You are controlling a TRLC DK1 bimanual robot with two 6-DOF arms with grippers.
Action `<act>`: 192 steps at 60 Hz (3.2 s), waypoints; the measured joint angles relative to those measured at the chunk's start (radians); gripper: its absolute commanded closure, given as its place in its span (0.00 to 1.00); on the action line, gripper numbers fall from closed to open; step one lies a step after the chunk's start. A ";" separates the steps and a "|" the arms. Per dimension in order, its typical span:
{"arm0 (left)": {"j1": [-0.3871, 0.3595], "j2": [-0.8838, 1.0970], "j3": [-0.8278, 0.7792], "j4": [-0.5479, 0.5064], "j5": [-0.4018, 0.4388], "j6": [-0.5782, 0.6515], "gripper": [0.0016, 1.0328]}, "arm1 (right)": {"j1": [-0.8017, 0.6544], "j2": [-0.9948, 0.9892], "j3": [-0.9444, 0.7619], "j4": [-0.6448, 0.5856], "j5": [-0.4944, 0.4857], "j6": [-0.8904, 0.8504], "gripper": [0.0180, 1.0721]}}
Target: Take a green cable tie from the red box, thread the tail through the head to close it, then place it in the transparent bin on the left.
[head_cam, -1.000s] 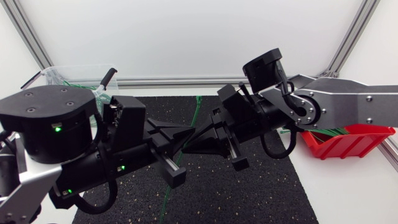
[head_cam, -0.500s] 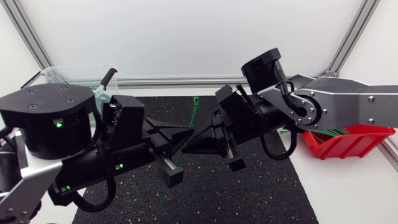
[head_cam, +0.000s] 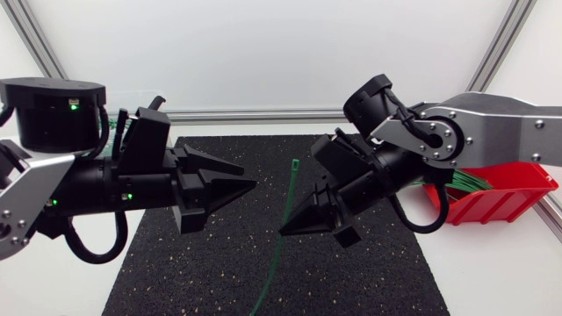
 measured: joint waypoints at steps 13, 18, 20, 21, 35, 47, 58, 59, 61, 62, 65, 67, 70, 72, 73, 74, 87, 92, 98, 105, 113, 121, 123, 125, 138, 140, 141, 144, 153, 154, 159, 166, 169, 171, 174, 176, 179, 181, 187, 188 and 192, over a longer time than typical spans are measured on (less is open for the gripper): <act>0.076 0.079 0.029 -0.029 0.159 -0.016 0.12 | 0.008 0.041 0.077 -0.155 0.000 -0.002 0.95; 0.073 0.080 0.025 0.020 0.172 -0.024 0.12 | 0.019 0.072 0.102 -0.180 0.000 -0.019 0.95; 0.071 0.080 0.025 0.038 0.173 -0.026 0.12 | 0.024 0.081 0.105 -0.182 0.000 -0.021 0.95; 0.069 0.080 0.024 0.046 0.172 -0.027 0.12 | 0.027 0.084 0.106 -0.183 0.000 -0.023 0.95; 0.032 0.074 -0.030 0.185 0.173 -0.045 0.06 | 0.048 0.113 0.114 -0.187 -0.012 -0.045 0.95; 0.000 0.076 -0.047 0.200 0.232 -0.049 0.06 | 0.055 0.113 0.117 -0.186 -0.035 -0.063 0.95; 0.000 0.098 -0.047 0.206 0.315 -0.049 0.07 | 0.067 0.113 0.117 -0.184 -0.040 -0.072 0.95; 0.000 0.099 -0.047 0.205 0.319 -0.049 0.07 | 0.068 0.113 0.117 -0.184 -0.041 -0.072 0.95; 0.000 0.101 -0.047 0.206 0.323 -0.049 0.09 | 0.071 0.113 0.117 -0.184 -0.042 -0.072 0.95; 0.000 0.101 -0.047 0.206 0.327 -0.049 0.10 | 0.073 0.113 0.117 -0.183 -0.042 -0.072 0.95; 0.000 0.102 -0.047 0.206 0.335 -0.050 0.12 | 0.080 0.113 0.117 -0.183 -0.042 -0.072 0.95; 0.000 0.102 -0.047 0.206 0.342 -0.053 0.17 | 0.084 0.113 0.117 -0.182 -0.042 -0.072 0.95; 0.000 0.105 -0.047 0.206 0.356 -0.057 0.27 | 0.091 0.113 0.117 -0.180 -0.043 -0.072 0.95; 0.000 0.106 -0.047 0.206 0.360 -0.061 0.31 | 0.093 0.113 0.117 -0.180 -0.043 -0.072 0.95; 0.000 0.108 -0.047 0.207 0.360 -0.066 0.33 | 0.093 0.113 0.116 -0.180 -0.043 -0.073 0.95; 0.000 0.108 -0.047 0.207 0.360 -0.068 0.35 | 0.095 0.113 0.116 -0.180 -0.043 -0.076 0.95; 0.008 0.109 -0.047 0.224 0.364 -0.082 0.56 | 0.098 0.093 0.102 -0.173 -0.050 -0.076 0.95; 0.017 0.109 -0.047 0.232 0.364 -0.084 0.64 | 0.098 0.082 0.098 -0.168 -0.050 -0.076 0.95; 0.020 0.109 -0.047 0.245 0.363 -0.095 0.64 | 0.098 0.075 0.094 -0.158 -0.050 -0.076 0.95; 0.020 0.109 -0.047 0.255 0.364 -0.102 0.66 | 0.098 0.073 0.093 -0.156 -0.050 -0.076 0.95; 0.020 0.109 -0.047 0.258 0.364 -0.106 0.68 | 0.098 0.073 0.089 -0.154 -0.050 -0.076 0.95; 0.020 0.109 -0.047 0.258 0.364 -0.106 0.69 | 0.099 0.073 0.089 -0.154 -0.050 -0.076 0.95; 0.020 0.109 -0.047 0.258 0.364 -0.106 0.71 | 0.099 0.073 0.089 -0.153 -0.050 -0.076 0.95; 0.019 0.109 -0.047 0.258 0.364 -0.106 0.71 | 0.099 0.073 0.089 -0.153 -0.050 -0.076 0.95; 0.002 0.119 -0.047 0.259 0.364 -0.106 0.76 | 0.099 0.073 0.089 -0.150 -0.050 -0.076 0.95; 0.000 0.121 -0.047 0.260 0.364 -0.106 0.76 | 0.099 0.073 0.089 -0.149 -0.050 -0.076 0.95; 0.000 0.121 -0.047 0.260 0.364 -0.106 0.76 | 0.099 0.073 0.089 -0.149 -0.050 -0.076 0.95; 0.000 0.121 -0.047 0.261 0.364 -0.106 0.76 | 0.100 0.073 0.089 -0.149 -0.050 -0.076 0.95; 0.000 0.121 -0.047 0.262 0.364 -0.109 0.76 | 0.104 0.073 0.089 -0.148 -0.050 -0.076 0.95; 0.000 0.121 -0.047 0.262 0.364 -0.109 0.76 | 0.105 0.073 0.089 -0.146 -0.049 -0.076 0.95; 0.000 0.121 -0.047 0.262 0.364 -0.109 0.77 | 0.106 0.073 0.089 -0.145 -0.050 -0.076 0.95; 0.000 0.121 -0.047 0.269 0.364 -0.109 0.84 | 0.106 0.073 0.089 -0.138 -0.049 -0.076 0.95; 0.000 0.121 -0.047 0.273 0.364 -0.110 0.85 | 0.106 0.073 0.089 -0.134 -0.049 -0.076 0.95; 0.002 0.121 -0.047 0.275 0.364 -0.113 0.85 | 0.106 0.073 0.089 -0.131 -0.049 -0.076 0.95; 0.003 0.121 -0.047 0.277 0.364 -0.114 0.85 | 0.106 0.073 0.089 -0.131 -0.049 -0.076 0.95; 0.006 0.121 -0.047 0.279 0.364 -0.117 0.85 | 0.106 0.073 0.089 -0.131 -0.049 -0.076 0.95; 0.008 0.121 -0.047 0.283 0.364 -0.121 0.85 | 0.106 0.073 0.089 -0.131 -0.049 -0.076 0.95; 0.010 0.121 -0.047 0.284 0.364 -0.121 0.85 | 0.106 0.073 0.089 -0.131 -0.049 -0.076 0.95; 0.014 0.121 -0.047 0.284 0.364 -0.125 0.85 | 0.106 0.073 0.089 -0.131 -0.049 -0.076 0.95; 0.014 0.121 -0.047 0.284 0.364 -0.127 0.85 | 0.106 0.073 0.089 -0.131 -0.049 -0.076 0.95; 0.014 0.120 -0.047 0.284 0.364 -0.128 0.85 | 0.106 0.073 0.089 -0.131 -0.049 -0.076 0.95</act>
